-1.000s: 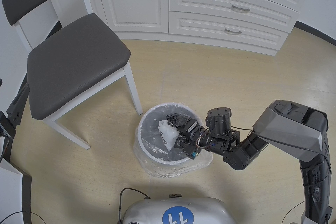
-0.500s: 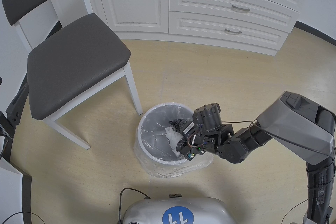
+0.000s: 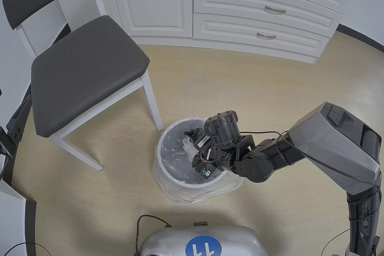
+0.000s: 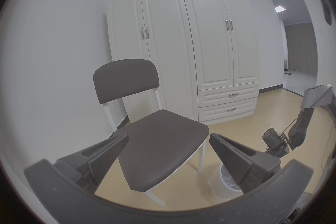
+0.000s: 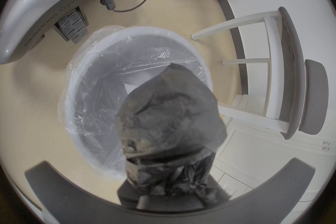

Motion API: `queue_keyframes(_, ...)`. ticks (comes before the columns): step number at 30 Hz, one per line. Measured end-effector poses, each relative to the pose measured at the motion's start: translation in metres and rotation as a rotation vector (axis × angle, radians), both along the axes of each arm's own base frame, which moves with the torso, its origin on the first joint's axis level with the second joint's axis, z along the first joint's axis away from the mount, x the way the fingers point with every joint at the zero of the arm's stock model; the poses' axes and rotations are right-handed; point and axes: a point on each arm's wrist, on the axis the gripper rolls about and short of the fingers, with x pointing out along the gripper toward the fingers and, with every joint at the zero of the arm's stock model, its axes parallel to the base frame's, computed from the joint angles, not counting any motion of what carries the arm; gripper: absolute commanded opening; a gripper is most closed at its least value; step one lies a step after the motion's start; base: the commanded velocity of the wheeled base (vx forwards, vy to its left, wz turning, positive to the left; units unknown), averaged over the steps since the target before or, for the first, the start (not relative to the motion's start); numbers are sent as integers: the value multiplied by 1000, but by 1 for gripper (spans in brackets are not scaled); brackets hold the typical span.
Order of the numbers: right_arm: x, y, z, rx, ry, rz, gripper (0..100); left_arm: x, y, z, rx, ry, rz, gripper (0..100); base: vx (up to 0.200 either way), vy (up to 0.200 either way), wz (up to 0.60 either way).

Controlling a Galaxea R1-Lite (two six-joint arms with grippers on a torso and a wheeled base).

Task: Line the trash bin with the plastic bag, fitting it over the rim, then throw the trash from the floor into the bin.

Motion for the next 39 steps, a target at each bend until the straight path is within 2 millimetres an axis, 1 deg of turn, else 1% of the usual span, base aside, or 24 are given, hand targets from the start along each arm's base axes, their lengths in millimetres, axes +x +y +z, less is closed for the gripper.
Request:
queue_keyframes(17,-6,1,-2,-44,53,9,0,0,0,0,-1,-1,3,100,0,0,0)
queue_keyframes(26,-6,1,2,-39,47,9,0,0,0,0,-1,-2,3,100,0,0,0)
queue_keyframes(27,-6,1,2,-39,47,9,100,0,0,0,-1,-2,3,100,0,0,0)
queue_keyframes(39,-7,1,1,-54,67,11,100,0,1,1,-6,-3,5,100,0,0,0)
